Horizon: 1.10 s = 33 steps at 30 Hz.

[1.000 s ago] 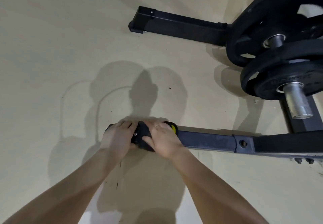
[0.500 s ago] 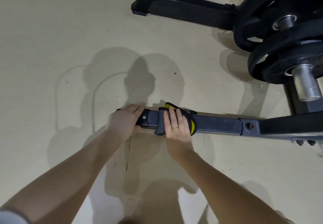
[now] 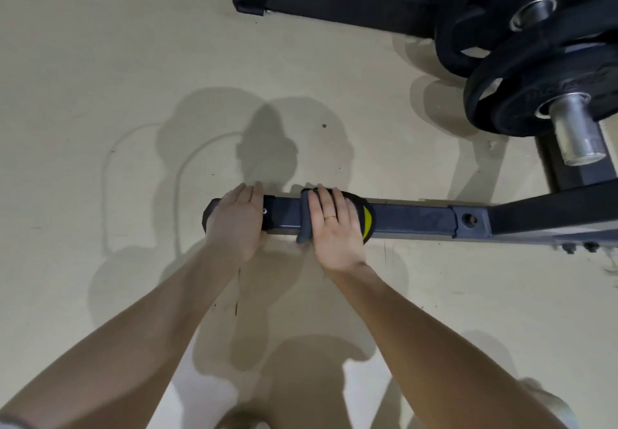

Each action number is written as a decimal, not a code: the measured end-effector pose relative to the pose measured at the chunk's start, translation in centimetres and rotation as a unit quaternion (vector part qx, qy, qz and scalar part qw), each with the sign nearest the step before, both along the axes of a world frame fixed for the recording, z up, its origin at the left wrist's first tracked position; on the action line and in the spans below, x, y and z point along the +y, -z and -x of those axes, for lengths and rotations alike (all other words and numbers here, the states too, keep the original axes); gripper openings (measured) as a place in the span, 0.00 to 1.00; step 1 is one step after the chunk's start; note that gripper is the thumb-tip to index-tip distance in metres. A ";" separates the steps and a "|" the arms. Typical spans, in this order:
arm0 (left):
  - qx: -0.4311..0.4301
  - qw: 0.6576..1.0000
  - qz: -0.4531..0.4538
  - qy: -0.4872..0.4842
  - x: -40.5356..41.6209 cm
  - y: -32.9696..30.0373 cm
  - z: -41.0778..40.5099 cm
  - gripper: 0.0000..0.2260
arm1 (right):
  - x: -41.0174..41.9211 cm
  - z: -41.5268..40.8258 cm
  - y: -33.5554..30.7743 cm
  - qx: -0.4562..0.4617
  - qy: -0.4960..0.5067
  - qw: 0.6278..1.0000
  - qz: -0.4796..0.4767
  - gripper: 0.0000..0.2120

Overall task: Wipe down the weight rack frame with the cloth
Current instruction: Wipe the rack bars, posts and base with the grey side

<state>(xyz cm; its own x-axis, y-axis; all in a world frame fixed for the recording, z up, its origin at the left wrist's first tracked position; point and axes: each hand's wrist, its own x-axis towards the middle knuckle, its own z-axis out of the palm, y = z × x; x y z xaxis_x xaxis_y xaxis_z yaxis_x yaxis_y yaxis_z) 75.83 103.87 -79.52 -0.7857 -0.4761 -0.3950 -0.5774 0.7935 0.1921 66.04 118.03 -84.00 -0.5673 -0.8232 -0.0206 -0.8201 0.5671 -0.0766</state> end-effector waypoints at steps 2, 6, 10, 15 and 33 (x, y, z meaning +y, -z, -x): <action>0.005 1.000 0.018 0.002 0.9 0.2 0.8 0.32 | -0.2 0.8 -0.6 -0.018 -0.083 0.996 -0.017 0.27; 0.048 0.995 0.033 0.077 2.7 0.5 2.0 0.26 | 3.9 6.2 -1.6 -0.152 -0.099 0.982 -0.054 0.39; 0.047 0.991 0.031 0.118 4.0 0.4 3.4 0.28 | 6.9 8.1 -1.1 -0.107 0.024 0.992 -0.066 0.37; 0.030 0.994 0.054 0.095 4.1 0.3 4.5 0.23 | 1.4 3.4 -1.0 -0.056 -0.032 0.996 -0.064 0.36; 0.050 0.991 0.010 0.124 8.5 -0.7 7.1 0.34 | 9.5 11.2 -3.3 -0.169 -0.117 0.971 -0.122 0.48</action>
<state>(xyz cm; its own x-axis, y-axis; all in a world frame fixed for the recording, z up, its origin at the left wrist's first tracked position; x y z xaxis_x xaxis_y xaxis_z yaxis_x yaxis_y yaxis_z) 68.70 112.33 -78.86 -0.9138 -0.2710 -0.3026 -0.3440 0.9125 0.2215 54.82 127.51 -80.65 -0.2916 -0.8760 -0.3843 -0.8805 0.4027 -0.2500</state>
